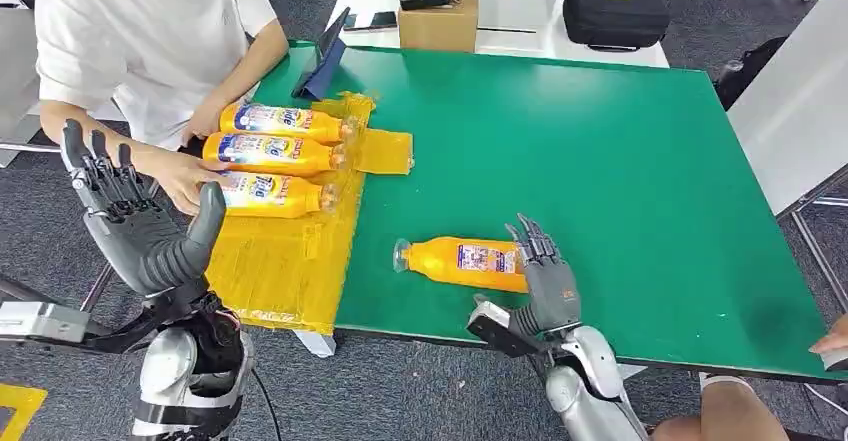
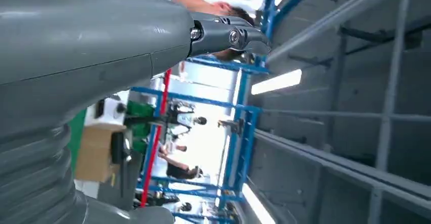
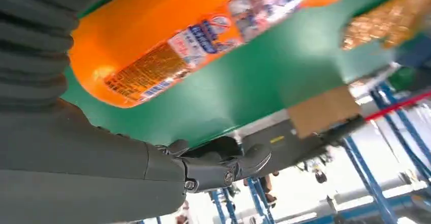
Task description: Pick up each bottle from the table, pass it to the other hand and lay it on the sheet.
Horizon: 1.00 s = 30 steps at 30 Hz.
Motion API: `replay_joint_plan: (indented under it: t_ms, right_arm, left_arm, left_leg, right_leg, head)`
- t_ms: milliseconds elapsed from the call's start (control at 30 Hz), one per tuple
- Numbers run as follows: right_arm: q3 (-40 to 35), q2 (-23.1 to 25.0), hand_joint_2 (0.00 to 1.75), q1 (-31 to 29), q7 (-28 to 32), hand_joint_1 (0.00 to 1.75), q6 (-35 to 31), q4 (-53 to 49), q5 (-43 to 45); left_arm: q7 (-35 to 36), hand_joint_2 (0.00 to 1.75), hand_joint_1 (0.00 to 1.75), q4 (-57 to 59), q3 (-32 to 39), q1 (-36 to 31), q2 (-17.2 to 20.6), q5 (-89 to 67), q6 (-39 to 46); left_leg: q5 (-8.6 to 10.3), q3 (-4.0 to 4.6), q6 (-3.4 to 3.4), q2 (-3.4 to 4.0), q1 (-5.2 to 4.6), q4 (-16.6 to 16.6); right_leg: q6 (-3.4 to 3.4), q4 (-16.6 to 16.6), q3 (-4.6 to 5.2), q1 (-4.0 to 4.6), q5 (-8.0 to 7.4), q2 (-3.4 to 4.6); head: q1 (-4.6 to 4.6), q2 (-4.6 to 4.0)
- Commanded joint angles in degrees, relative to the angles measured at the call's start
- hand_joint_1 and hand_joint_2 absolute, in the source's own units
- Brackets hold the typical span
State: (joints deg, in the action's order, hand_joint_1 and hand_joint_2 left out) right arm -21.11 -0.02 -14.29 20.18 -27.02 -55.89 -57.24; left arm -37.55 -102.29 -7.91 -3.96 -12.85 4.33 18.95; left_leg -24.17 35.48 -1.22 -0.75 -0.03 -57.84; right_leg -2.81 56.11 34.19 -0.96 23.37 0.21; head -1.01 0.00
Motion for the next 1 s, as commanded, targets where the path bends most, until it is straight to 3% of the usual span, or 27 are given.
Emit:
replay_joint_plan:
  t_ms: [33, 267, 467, 800, 833, 967, 1000]
  right_arm:
    - [0.1, -0.9, 1.75, -8.2, -5.8, 0.00, 0.0, 14.3, -6.8]
    - [0.9, -1.4, 1.75, -10.5, -10.1, 0.00, 6.3, 19.6, -7.6]
    - [0.6, -1.2, 1.75, -11.6, -12.5, 0.00, 6.5, 21.6, -9.1]
    - [0.7, -1.0, 1.75, -13.6, -9.4, 0.00, 12.0, 25.4, -6.1]
    - [0.9, -0.9, 1.75, -13.6, -8.6, 1.27, 12.2, 25.7, -5.3]
    - [0.7, -1.2, 1.75, -12.1, -7.5, 1.68, 13.4, 26.2, -3.9]
    - [0.9, -1.4, 1.75, -11.7, -7.2, 1.66, 13.9, 26.2, -3.3]
  left_arm:
    - [0.8, 1.75, 0.00, -0.9, -3.9, 0.1, 2.1, -1.6, 0.7]
    - [3.5, 1.75, 0.00, 1.1, -3.3, 1.2, 2.3, -1.3, -0.5]
    - [3.9, 1.75, 0.00, 1.2, -3.2, 1.5, 2.2, -2.2, -0.6]
    - [4.5, 1.75, 0.00, 2.7, -3.7, 0.7, 2.3, -2.1, -1.7]
    - [4.5, 1.75, 0.00, 3.0, -3.7, 0.6, 2.3, -1.9, -1.9]
    - [5.2, 1.75, 0.00, 2.8, -3.9, 1.5, 2.7, -0.5, -3.7]
    - [5.2, 1.75, 0.00, 2.9, -3.8, 1.8, 2.7, -0.4, -4.0]
  left_leg:
    - [-0.12, -0.32, 0.08, 0.15, 0.03, 0.0]
    - [-0.10, -0.34, 0.08, 0.10, 0.02, 0.1]
    - [-0.10, -0.32, 0.08, 0.12, 0.02, 0.1]
    - [-0.04, -0.31, 0.06, 0.12, 0.03, 0.1]
    - [-0.02, -0.30, 0.05, 0.13, 0.01, 0.1]
    - [-0.02, -0.46, 0.07, 0.14, 0.03, 0.1]
    - [-0.04, -0.53, 0.09, 0.16, 0.05, 0.1]
  right_leg:
    - [0.14, 0.0, -0.29, 0.06, 0.09, 0.07]
    - [0.13, -0.1, -0.32, 0.04, 0.08, 0.02]
    - [0.12, -0.1, -0.29, 0.04, 0.07, 0.04]
    - [0.10, -0.1, -0.27, 0.04, 0.03, -0.02]
    - [0.08, -0.1, -0.24, 0.02, 0.02, -0.03]
    - [0.10, -0.1, -0.40, 0.04, 0.03, -0.07]
    - [0.14, -0.1, -0.48, 0.07, 0.04, -0.07]
  head:
    - [0.02, -0.02]
    - [0.02, 0.00]
    - [0.02, 0.00]
    - [0.04, 0.00]
    - [0.02, 0.00]
    - [0.04, 0.00]
    - [0.02, 0.00]
